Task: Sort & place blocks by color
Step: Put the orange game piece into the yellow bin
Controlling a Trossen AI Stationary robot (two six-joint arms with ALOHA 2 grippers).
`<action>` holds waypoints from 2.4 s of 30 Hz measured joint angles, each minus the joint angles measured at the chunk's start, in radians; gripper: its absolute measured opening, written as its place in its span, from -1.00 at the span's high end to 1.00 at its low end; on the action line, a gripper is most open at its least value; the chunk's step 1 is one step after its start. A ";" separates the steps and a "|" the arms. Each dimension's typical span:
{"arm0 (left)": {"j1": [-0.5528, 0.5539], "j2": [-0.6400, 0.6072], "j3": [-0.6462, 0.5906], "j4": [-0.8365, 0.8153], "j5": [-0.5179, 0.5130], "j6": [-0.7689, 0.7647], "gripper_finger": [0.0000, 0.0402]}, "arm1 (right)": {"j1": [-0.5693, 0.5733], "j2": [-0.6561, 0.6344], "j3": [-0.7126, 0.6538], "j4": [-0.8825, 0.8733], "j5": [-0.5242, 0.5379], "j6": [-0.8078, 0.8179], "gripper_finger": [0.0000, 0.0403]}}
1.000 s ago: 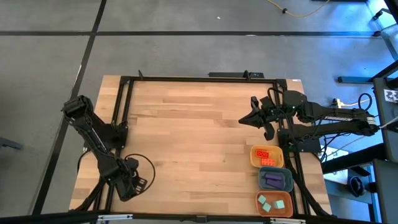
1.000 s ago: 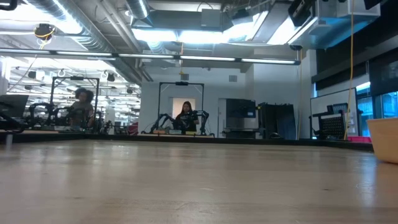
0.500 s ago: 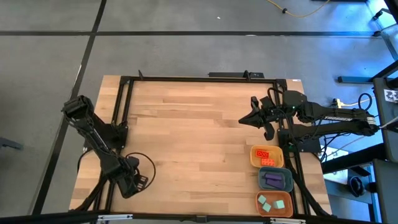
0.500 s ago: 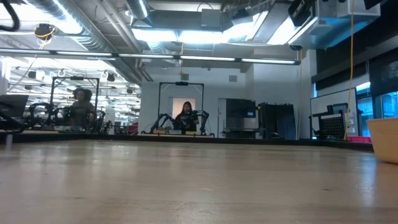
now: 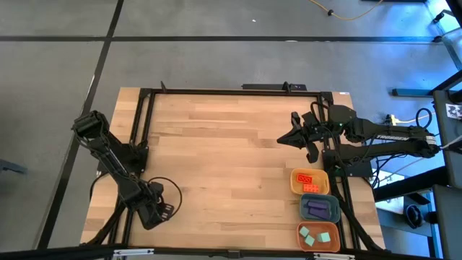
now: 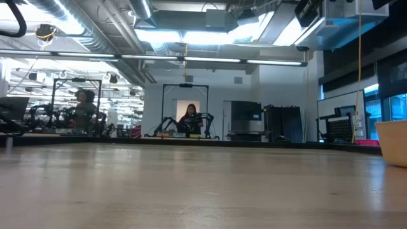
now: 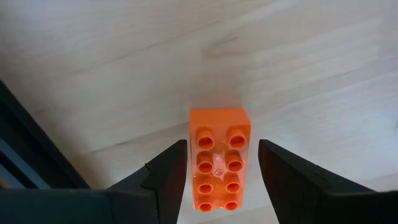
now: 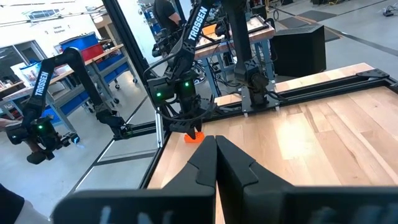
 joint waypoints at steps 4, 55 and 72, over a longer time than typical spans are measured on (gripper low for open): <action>0.000 0.018 0.000 0.000 0.001 0.002 0.05 | 0.000 0.000 0.000 0.000 0.000 -0.001 1.00; 0.267 -0.476 0.010 0.197 -0.705 0.684 0.36 | 0.000 0.000 0.000 0.013 -0.021 -0.054 1.00; 0.890 -0.750 0.010 0.623 -0.386 1.796 0.36 | 0.000 0.000 0.000 0.055 0.045 0.025 1.00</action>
